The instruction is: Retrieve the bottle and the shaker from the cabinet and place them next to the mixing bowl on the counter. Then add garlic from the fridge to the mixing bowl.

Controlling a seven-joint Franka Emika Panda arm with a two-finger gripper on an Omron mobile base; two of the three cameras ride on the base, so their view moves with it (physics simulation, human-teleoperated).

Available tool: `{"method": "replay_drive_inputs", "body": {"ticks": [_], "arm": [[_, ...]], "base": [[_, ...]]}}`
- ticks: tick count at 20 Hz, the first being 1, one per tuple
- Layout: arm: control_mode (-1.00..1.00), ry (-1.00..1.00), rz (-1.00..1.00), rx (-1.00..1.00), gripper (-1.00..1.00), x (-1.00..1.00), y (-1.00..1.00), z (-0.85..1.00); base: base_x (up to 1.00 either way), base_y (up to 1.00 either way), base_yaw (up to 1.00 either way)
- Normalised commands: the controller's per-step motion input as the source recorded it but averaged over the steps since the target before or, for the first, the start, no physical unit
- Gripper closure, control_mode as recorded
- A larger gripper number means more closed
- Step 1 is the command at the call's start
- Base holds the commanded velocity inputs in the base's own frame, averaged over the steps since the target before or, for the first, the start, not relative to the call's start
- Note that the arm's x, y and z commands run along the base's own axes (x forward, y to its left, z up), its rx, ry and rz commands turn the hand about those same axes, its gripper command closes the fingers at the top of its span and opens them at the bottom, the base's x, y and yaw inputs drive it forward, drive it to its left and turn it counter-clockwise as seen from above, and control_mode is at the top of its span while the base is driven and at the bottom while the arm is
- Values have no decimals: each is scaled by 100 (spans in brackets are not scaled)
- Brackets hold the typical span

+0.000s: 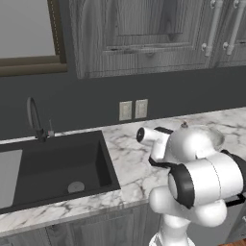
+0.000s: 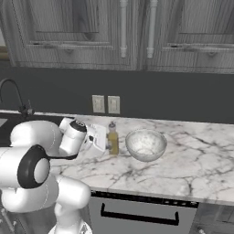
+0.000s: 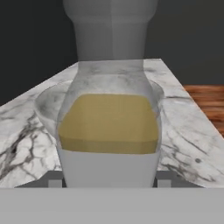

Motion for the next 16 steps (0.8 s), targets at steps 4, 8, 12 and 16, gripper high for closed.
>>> {"method": "replay_drive_inputs", "body": {"ticks": [4, 8, 12, 16], "arm": [[-100, 0, 0, 0, 100, 28, 0, -5], [-100, 0, 0, 0, 100, 24, -1, -9], [-100, 0, 0, 0, 100, 3, -10, -7], [-100, 0, -1, 0, 100, 0, -8, -3]], "base": [[0, 0, 0], [0, 0, 0], [0, 0, 0], [0, 0, 0]]}}
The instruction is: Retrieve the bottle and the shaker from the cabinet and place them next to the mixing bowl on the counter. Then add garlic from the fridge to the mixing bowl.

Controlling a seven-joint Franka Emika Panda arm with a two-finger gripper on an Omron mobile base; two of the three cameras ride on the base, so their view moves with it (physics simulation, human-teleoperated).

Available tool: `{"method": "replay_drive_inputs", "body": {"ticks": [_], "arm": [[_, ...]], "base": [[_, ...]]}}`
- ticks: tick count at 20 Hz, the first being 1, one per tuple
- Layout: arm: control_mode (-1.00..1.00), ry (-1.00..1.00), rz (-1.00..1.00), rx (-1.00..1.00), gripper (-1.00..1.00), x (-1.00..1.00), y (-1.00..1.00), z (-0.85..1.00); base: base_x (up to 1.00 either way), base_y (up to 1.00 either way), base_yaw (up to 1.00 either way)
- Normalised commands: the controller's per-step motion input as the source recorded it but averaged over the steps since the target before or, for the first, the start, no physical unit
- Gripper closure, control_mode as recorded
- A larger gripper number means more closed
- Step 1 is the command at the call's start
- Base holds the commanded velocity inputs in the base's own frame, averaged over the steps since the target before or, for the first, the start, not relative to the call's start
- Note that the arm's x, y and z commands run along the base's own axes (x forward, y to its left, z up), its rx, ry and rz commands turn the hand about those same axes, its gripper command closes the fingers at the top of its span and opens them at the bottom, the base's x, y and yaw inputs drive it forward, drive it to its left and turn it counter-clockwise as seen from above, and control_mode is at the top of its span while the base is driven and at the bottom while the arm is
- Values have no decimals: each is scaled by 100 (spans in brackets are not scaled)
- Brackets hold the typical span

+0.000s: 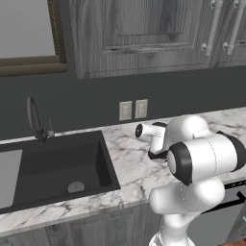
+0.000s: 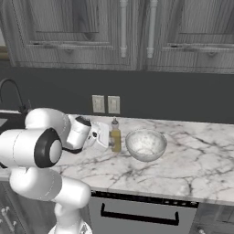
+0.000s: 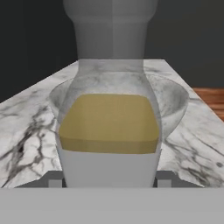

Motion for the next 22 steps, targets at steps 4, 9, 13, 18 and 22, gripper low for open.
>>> {"method": "replay_drive_inputs", "body": {"ticks": [4, 9, 13, 18, 22], "arm": [[-100, 0, -4, 0, 100, 0, 0, -11], [-100, 0, -6, -2, 100, 0, 0, -30], [-100, 0, -5, -2, 100, 0, -1, -15], [-100, 0, -4, 0, 100, 0, -19, -7], [-100, 0, -2, 0, 100, 0, -6, -4]], "base": [[0, 0, 0], [0, 0, 0], [0, 0, 0], [0, 0, 0], [0, 0, 0]]}}
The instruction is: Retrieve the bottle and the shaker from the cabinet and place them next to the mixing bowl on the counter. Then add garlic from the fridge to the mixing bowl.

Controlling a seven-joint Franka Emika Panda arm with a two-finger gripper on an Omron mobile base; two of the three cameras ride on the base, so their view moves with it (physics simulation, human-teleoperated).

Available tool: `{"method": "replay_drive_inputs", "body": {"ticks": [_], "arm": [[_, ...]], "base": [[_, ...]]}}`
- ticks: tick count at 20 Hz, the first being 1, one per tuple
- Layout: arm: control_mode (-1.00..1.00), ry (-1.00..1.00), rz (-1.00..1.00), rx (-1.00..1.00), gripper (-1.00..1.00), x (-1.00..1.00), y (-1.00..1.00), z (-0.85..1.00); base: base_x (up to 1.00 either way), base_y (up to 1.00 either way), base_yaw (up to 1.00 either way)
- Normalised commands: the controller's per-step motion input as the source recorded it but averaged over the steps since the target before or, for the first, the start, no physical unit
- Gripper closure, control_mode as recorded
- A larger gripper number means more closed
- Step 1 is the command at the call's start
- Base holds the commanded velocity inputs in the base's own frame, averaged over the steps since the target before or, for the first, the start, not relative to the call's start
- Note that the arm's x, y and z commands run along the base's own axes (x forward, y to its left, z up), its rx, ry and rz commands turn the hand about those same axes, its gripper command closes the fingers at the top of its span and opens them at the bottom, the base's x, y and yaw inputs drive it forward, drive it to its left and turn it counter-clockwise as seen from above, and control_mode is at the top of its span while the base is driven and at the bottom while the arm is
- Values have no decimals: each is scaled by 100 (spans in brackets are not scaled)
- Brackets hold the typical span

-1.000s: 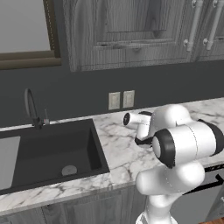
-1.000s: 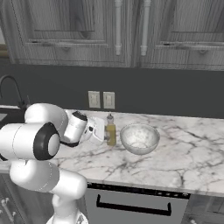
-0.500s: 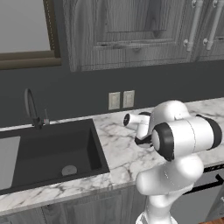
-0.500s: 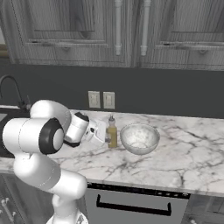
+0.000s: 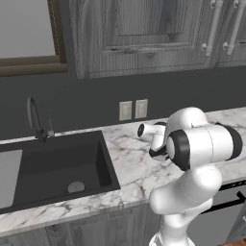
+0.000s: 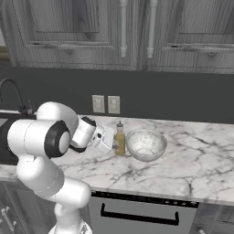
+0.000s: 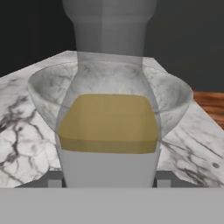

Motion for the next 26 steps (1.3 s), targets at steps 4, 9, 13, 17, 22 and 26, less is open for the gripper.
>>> {"method": "replay_drive_inputs", "body": {"ticks": [4, 9, 13, 17, 22, 26], "arm": [[-100, 0, 0, 0, 100, 0, 0, 0], [-100, 0, 0, 0, 100, 0, 0, -9], [-100, 0, 0, 0, 100, 0, 0, -13], [-100, 0, 0, 0, -100, 0, 0, 0], [-100, 0, 0, 0, -100, 0, 0, 0], [-100, 0, 0, 0, -100, 0, 0, 0]], "base": [[0, 0, 0], [0, 0, 0], [0, 0, 0], [0, 0, 0], [0, 0, 0], [0, 0, 0]]}}
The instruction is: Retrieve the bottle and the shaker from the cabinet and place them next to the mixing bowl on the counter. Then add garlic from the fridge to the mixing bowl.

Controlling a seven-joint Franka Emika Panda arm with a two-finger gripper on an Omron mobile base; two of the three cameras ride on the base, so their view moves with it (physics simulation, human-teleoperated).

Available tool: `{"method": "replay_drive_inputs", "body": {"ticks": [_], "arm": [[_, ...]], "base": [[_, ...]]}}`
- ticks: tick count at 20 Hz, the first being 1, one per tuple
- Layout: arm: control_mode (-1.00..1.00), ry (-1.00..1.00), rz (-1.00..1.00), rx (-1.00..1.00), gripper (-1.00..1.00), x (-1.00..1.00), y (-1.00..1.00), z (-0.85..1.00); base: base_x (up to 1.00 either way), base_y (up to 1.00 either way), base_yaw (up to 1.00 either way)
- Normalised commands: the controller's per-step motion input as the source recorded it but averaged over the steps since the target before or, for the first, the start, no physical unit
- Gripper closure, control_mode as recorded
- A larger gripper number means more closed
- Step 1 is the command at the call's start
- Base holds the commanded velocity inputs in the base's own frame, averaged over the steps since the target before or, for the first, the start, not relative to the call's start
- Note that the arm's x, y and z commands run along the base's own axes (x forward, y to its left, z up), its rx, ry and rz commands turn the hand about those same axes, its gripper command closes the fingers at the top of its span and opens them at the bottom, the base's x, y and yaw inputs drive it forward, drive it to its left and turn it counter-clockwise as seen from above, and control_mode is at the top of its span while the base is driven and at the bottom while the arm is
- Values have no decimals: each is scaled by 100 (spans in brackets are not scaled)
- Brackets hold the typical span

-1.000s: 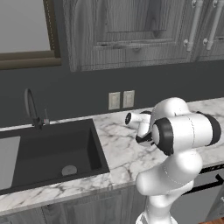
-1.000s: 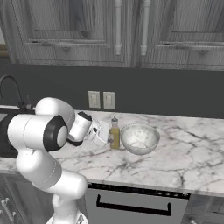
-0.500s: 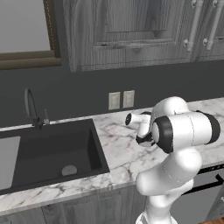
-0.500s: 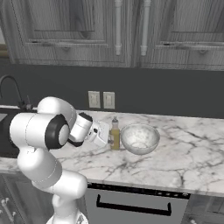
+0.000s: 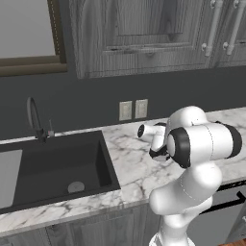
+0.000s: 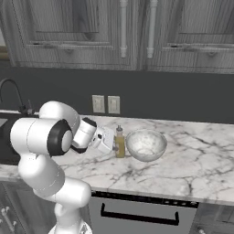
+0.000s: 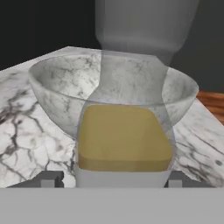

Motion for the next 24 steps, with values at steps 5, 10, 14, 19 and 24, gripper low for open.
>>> {"method": "replay_drive_inputs", "body": {"ticks": [5, 10, 14, 19, 24], "arm": [[-100, 0, 0, 0, -100, 0, 0, 0], [-100, 0, 0, 0, -100, -10, 0, 14], [-100, -7, 0, 0, -100, -38, 0, 69], [-100, -7, 2, 0, -100, -39, 0, 85], [-100, -1, 5, 0, -100, -43, 1, 93]], "base": [[0, 0, 0], [0, 0, 0], [0, 0, 0], [0, 0, 0], [0, 0, 0]]}}
